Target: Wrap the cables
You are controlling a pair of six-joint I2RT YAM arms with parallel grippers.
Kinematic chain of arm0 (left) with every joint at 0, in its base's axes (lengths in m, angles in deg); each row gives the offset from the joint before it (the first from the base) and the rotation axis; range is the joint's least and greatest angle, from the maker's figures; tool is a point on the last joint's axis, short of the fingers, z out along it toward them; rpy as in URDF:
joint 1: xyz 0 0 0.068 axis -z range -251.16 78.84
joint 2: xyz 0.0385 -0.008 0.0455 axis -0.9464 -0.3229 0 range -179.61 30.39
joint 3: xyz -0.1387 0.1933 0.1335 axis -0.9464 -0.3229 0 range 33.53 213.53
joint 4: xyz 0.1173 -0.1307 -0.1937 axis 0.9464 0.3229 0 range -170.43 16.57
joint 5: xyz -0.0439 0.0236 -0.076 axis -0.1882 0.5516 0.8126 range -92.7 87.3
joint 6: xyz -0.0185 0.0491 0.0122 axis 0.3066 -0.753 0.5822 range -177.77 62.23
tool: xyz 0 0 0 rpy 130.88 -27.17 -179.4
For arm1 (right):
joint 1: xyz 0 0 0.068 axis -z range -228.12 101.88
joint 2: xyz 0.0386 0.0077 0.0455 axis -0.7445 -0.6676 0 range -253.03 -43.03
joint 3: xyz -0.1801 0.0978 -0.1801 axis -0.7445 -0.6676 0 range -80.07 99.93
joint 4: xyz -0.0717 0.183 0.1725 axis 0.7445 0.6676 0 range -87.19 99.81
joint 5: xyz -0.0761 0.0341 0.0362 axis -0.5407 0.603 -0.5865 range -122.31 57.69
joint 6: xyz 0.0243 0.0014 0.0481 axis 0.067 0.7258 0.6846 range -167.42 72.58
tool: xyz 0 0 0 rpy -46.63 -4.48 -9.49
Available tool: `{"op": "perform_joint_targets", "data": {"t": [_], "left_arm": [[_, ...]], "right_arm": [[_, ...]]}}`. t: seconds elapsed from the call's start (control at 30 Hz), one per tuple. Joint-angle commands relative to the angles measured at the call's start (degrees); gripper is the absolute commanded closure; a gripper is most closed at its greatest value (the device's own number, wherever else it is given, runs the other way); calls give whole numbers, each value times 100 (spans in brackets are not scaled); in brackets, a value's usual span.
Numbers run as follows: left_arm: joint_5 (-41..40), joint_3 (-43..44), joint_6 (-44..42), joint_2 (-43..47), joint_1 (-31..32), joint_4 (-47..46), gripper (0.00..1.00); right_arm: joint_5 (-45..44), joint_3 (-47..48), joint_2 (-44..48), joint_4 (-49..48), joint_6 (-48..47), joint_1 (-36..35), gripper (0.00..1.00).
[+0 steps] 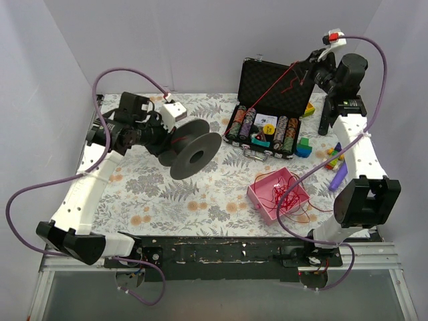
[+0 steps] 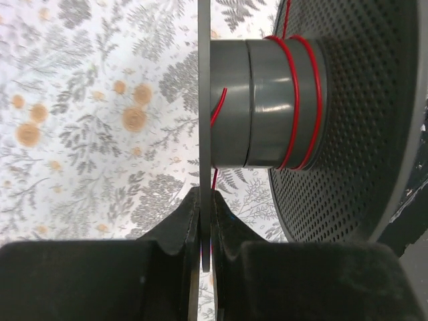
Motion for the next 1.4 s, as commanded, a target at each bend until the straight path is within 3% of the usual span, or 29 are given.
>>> {"op": "perform_joint_targets", "data": {"t": [0.0,0.17,0.43,0.57,0.7,0.9,1.1,1.2,1.37], "left_arm": [[335,-661,-94,223,-7,-255,100],[855,-802,451,-23,71,-879,100],[451,-1470,803,-304,265,-1750,100],[196,-1681,707,-445,309,-1988,100],[169,-1708,811,-550,458,-2190,100],[-444,-1751,2013,-832,520,-3303,100],[-1649,-1779,3026,-1227,476,-4728,100],[-2060,-1533,3316,-1490,415,-5186,100],[-2029,-1015,3878,-1956,-147,-5530,100]], "right_arm": [[-384,637,313,543,-422,-478,99],[-903,1057,130,1289,-792,-1787,99],[-1474,3025,-890,2968,-669,-3194,99],[-1781,3774,-1067,3129,-721,-3406,99],[-2072,3687,-952,2628,-600,-3477,99],[-2485,3670,-1102,3188,-572,-3846,99],[-1687,4205,-1514,4349,-204,-3899,99],[-845,3996,-1445,4193,252,-3917,99],[439,3091,-1032,3464,885,-4092,99]]}}
